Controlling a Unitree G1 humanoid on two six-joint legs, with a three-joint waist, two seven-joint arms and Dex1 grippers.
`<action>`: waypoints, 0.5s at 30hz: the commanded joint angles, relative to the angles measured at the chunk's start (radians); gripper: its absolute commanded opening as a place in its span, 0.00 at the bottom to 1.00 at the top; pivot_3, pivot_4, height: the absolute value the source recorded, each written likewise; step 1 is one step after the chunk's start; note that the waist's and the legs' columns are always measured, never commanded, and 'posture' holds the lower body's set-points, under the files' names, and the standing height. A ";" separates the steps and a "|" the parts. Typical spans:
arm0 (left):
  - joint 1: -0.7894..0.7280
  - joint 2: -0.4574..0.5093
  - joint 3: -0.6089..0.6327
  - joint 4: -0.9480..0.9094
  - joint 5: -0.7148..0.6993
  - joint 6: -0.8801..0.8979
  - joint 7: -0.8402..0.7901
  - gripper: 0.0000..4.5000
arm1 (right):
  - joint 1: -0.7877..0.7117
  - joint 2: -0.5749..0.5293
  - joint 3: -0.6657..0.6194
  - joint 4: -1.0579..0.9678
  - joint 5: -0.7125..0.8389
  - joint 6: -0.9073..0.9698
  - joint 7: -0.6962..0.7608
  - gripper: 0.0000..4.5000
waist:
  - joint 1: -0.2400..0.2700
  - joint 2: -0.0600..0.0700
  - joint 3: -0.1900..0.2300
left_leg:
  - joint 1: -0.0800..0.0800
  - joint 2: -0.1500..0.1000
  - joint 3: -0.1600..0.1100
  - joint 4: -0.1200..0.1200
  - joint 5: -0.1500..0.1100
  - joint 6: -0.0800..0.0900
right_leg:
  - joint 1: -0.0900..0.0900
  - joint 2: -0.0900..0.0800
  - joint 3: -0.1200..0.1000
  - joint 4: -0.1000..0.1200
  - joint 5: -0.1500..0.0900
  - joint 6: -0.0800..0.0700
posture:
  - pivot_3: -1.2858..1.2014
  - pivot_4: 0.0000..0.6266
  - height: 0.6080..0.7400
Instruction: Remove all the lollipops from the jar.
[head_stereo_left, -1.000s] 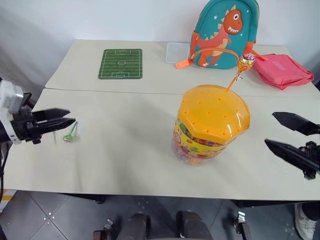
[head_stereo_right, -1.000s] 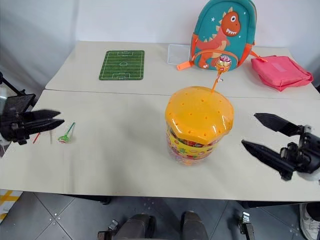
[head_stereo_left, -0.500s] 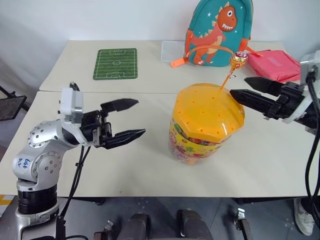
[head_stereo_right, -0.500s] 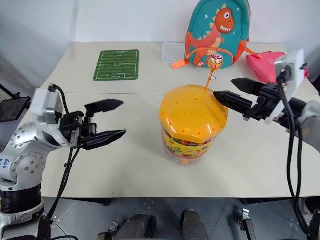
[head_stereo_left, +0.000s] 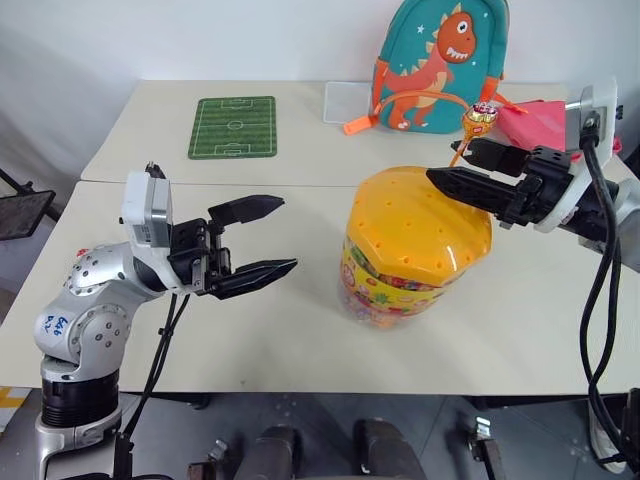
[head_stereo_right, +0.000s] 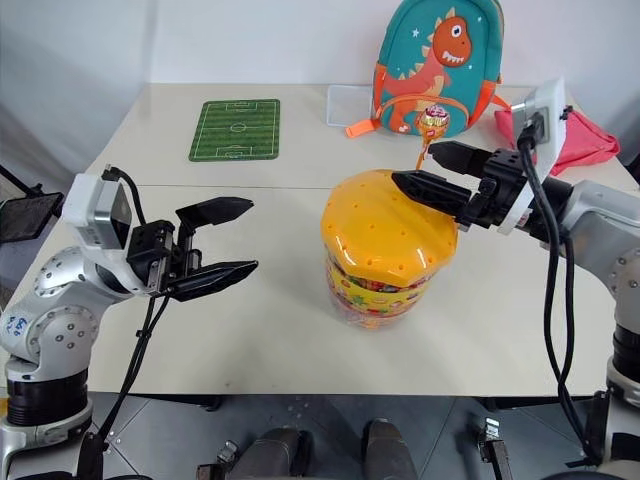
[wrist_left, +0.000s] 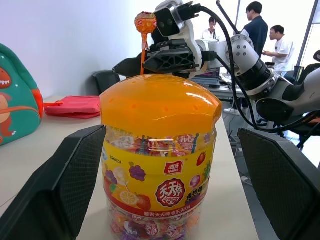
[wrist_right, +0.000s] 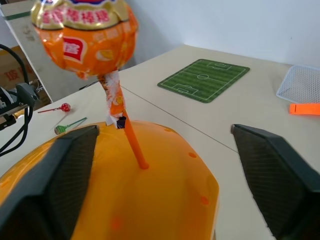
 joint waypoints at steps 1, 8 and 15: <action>-0.018 0.001 -0.003 -0.004 -0.005 -0.026 0.006 1.00 | -0.006 -0.004 -0.017 -0.017 -0.024 -0.005 0.014 0.73 | 0.000 0.000 0.000 | 0.000 0.000 0.000 0.000 0.000 0.000 | 0.000 0.000 0.000 0.000 0.000 0.000 | 0.52 0.24 1.00; -0.041 -0.027 -0.013 0.009 -0.028 -0.026 0.025 1.00 | 0.002 0.001 -0.038 -0.016 -0.041 -0.028 0.051 0.22 | 0.000 0.000 0.000 | 0.000 0.000 0.000 0.000 0.000 0.000 | 0.000 0.000 0.000 0.000 0.000 0.000 | 0.52 0.24 1.00; -0.027 -0.068 -0.044 0.017 -0.008 -0.043 0.031 1.00 | -0.022 0.029 -0.123 0.026 0.048 -0.038 0.077 0.01 | 0.001 0.000 0.000 | 0.000 0.000 0.000 0.000 0.000 0.000 | 0.000 0.000 0.000 0.000 0.000 0.000 | 0.52 0.24 1.00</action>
